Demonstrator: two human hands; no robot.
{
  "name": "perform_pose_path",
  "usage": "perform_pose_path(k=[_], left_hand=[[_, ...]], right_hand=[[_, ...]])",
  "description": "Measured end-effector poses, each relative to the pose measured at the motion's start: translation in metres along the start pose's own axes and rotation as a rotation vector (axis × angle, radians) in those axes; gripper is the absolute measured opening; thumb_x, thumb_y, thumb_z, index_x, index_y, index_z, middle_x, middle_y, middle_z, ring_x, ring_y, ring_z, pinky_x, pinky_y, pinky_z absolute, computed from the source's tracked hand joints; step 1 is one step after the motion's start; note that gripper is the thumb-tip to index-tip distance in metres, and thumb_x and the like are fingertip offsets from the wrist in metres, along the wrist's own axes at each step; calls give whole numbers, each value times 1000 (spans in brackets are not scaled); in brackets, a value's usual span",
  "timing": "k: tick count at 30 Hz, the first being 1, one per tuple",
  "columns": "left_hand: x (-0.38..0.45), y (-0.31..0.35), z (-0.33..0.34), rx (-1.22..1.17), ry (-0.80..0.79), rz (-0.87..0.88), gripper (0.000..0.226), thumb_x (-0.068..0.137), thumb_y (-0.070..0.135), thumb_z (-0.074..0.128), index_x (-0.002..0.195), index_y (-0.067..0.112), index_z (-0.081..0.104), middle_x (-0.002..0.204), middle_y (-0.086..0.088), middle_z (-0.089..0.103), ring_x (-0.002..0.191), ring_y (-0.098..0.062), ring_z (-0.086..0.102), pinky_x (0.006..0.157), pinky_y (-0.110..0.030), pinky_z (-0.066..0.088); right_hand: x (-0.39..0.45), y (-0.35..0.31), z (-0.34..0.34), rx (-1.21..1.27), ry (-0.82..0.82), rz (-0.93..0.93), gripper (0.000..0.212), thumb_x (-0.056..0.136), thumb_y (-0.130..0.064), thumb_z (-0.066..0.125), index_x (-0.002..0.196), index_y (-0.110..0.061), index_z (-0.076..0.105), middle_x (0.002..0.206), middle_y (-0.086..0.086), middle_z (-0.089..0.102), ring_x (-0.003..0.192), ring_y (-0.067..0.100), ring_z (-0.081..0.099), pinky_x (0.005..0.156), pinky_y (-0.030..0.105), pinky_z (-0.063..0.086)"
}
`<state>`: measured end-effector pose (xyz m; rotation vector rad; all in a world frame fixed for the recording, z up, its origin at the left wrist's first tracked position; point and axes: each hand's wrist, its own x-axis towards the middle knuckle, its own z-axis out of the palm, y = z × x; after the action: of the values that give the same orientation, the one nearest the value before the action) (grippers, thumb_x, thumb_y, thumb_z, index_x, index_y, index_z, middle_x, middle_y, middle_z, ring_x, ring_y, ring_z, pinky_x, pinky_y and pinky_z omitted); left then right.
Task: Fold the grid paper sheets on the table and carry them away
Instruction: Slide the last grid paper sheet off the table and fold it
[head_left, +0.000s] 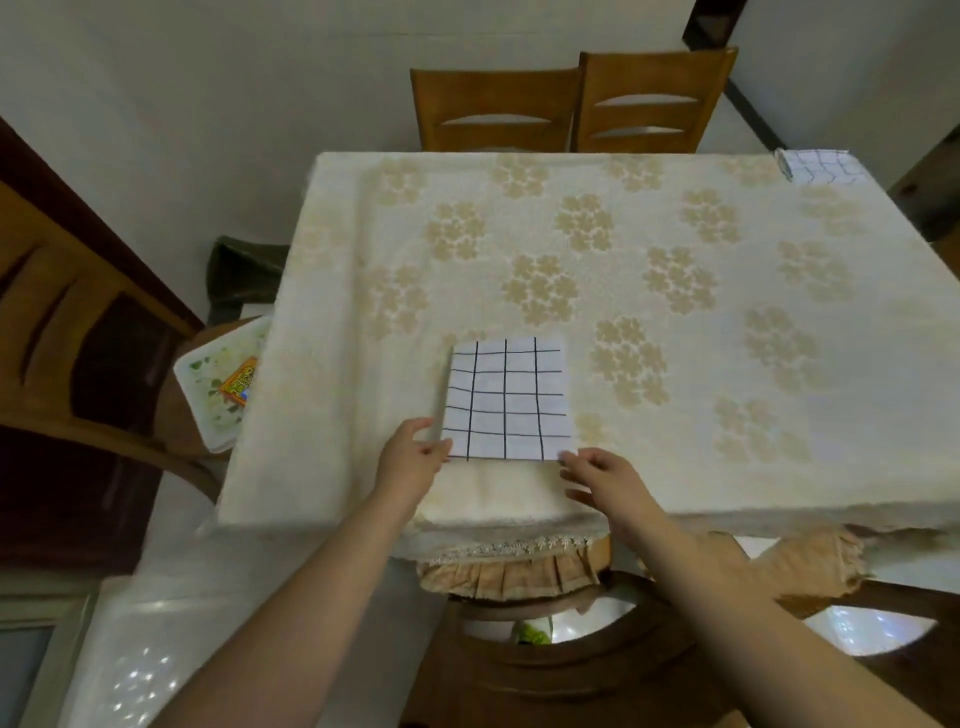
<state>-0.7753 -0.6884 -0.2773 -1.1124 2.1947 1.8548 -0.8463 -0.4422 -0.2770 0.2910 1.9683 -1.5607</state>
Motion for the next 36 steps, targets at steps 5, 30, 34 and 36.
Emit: perform_pose_path(k=[5, 30, 34, 36], left_hand=[[5, -56, 12, 53, 4, -154, 43, 87, 14, 71, 126, 12, 53, 93, -8, 65, 82, -26, 67, 84, -43, 57], [14, -78, 12, -377, 200, -329, 38, 86, 2, 69, 120, 3, 54, 112, -17, 62, 88, -21, 66, 79, -26, 53], [16, -86, 10, -335, 204, -351, 39, 84, -3, 67, 121, 6, 57, 119, -15, 60, 102, -28, 64, 94, -33, 51], [14, -88, 9, -334, 195, -345, 40, 85, -5, 66, 123, 3, 56, 118, -11, 58, 106, -29, 63, 94, -32, 50]], right_hand=[[2, 41, 9, -63, 53, 150, 24, 86, -29, 72, 84, -5, 70, 85, 17, 70, 72, 22, 65, 68, 35, 56], [-4, 57, 27, 37, -3, 181, 30, 84, -7, 73, 105, -5, 52, 92, 20, 62, 65, 19, 64, 63, 30, 56], [-2, 54, 26, -13, 18, 127, 27, 85, -13, 72, 105, -6, 56, 79, 14, 64, 67, 19, 62, 62, 31, 54], [-1, 54, 24, -37, 20, 125, 24, 86, -15, 72, 102, -6, 56, 72, 11, 65, 66, 20, 61, 60, 32, 51]])
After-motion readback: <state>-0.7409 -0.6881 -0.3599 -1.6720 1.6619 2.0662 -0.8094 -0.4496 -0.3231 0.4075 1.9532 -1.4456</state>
